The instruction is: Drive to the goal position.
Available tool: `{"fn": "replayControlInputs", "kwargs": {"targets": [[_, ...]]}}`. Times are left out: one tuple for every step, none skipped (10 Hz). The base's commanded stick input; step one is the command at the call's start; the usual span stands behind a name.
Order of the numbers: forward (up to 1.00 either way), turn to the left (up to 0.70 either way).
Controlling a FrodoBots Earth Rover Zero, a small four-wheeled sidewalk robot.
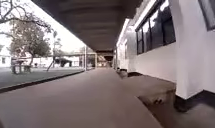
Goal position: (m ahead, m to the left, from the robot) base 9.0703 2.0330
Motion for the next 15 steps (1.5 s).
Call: {"fn": "replayControlInputs", "kwargs": {"targets": [[0.7,0.0],[0.7,0.0],[0.7,0.0],[0.7,0.0],[0.7,0.0],[0.7,0.0],[0.7,0.0],[0.7,0.0],[0.7,0.0],[0.7,0.0],[0.7,0.0],[0.7,0.0],[0.7,0.0],[0.7,0.0],[0.7,0.0]]}}
